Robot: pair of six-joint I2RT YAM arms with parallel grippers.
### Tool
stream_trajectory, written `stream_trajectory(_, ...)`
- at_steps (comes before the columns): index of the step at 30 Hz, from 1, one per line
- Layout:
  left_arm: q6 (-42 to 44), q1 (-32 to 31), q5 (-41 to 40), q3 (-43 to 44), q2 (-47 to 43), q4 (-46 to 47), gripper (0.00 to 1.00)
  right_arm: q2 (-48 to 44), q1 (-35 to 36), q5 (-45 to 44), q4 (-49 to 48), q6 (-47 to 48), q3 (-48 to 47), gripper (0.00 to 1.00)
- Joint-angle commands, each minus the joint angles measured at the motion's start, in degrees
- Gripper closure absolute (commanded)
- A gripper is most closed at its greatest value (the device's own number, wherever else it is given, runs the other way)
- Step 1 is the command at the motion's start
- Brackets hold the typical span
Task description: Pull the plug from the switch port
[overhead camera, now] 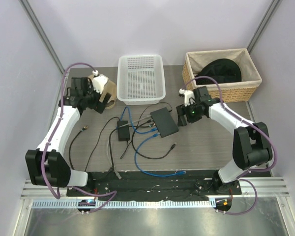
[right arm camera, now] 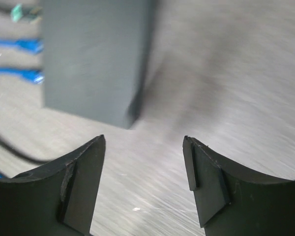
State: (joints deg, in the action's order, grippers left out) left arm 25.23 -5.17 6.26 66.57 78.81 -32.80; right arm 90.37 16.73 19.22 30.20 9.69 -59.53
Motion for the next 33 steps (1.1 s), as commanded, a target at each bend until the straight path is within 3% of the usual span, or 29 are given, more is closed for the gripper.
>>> stream_trajectory(1,-7.6,0.2,4.9,7.2,-2.3,0.2,0.00,-1.4,-4.4,0.6,0.8,-0.8,-4.7,0.28)
stream_trajectory(5,-12.4,-1.5,23.1,10.8,-3.7,0.0,0.01,0.0,-4.5,1.3,0.4,0.1,-9.6,0.28)
stream_trajectory(7,-12.2,-4.7,26.1,13.2,-3.0,-0.9,0.01,2.2,-4.6,2.6,0.2,0.1,-13.4,0.28)
stream_trajectory(11,-9.8,-15.2,25.1,19.0,2.3,-6.6,0.08,6.7,-4.4,4.0,-1.3,0.2,-18.2,0.28)
stream_trajectory(14,-7.2,-19.7,22.7,21.9,7.5,-8.2,0.15,11.1,-4.4,3.5,-2.8,0.6,-20.4,0.29)
stream_trajectory(20,-12.0,-21.3,20.3,24.2,18.1,-5.2,0.27,20.2,-5.0,3.8,-3.2,-2.0,-27.6,0.34)
stream_trajectory(25,-12.0,-21.4,16.3,26.5,20.2,-6.4,0.21,21.9,-5.0,7.4,2.1,0.2,-30.1,0.37)
stream_trajectory(33,-11.0,-21.4,14.5,28.2,20.1,-10.6,0.14,16.1,-5.0,14.7,11.1,13.5,-19.2,0.39)
